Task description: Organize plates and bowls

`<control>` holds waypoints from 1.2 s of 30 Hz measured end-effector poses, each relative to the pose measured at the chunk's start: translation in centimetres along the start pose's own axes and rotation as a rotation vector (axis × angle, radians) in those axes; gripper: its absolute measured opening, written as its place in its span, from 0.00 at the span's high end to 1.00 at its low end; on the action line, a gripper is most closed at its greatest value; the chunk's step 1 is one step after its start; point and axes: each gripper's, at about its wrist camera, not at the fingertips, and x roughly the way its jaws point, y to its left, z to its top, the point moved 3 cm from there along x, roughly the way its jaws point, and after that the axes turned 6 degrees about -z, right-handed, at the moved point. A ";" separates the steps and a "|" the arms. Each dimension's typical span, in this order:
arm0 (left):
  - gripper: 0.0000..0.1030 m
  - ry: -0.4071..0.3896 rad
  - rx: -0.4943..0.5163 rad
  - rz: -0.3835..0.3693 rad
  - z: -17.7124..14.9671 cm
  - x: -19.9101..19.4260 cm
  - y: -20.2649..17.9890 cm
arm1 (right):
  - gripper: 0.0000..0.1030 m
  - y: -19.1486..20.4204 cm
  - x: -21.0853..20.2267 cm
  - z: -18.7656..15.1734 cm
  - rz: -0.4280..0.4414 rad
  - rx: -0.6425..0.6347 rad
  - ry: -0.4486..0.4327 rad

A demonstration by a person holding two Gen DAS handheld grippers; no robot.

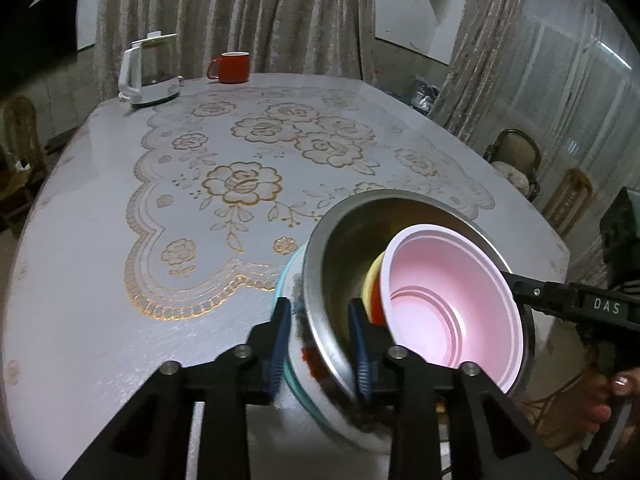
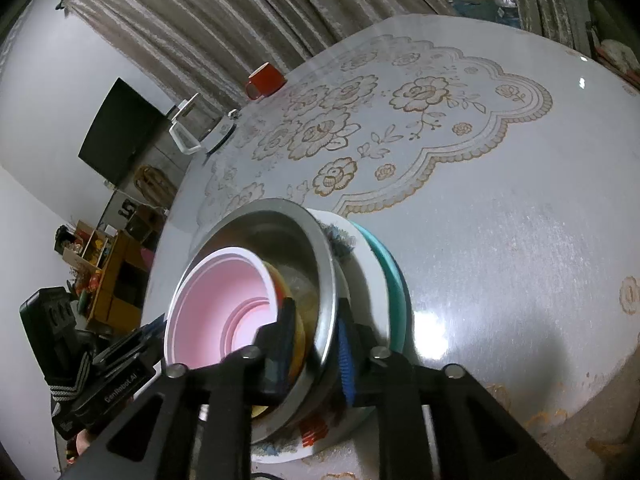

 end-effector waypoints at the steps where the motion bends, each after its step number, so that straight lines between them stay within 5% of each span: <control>1: 0.62 -0.002 -0.004 0.006 -0.1 -0.2 0.1 | 0.76 0.1 -0.1 -0.1 -0.012 -0.006 0.000; 9: 0.17 -0.065 -0.010 0.052 -1.0 -3.1 0.6 | 0.68 0.8 -1.8 -0.8 -0.100 -0.050 -0.057; 15: 0.04 -0.099 -0.015 0.048 -1.9 -5.3 0.0 | 0.63 2.6 -4.2 -1.6 -0.158 -0.121 -0.149; 22: 0.00 -0.103 0.011 0.058 -3.9 -7.2 -1.7 | 0.57 4.8 -6.6 -4.2 -0.199 -0.194 -0.274; 24: 0.00 -0.112 0.022 0.048 -4.7 -7.8 -2.3 | 0.39 5.6 -7.5 -5.3 -0.218 -0.219 -0.339; 27: 0.00 -0.141 0.046 0.055 -5.6 -8.9 -3.0 | 0.31 6.7 -8.3 -7.1 -0.242 -0.255 -0.418; 36: 0.00 -0.233 0.133 0.257 -7.6 -10.9 -4.5 | 0.30 8.5 -7.8 -10.0 -0.328 -0.333 -0.427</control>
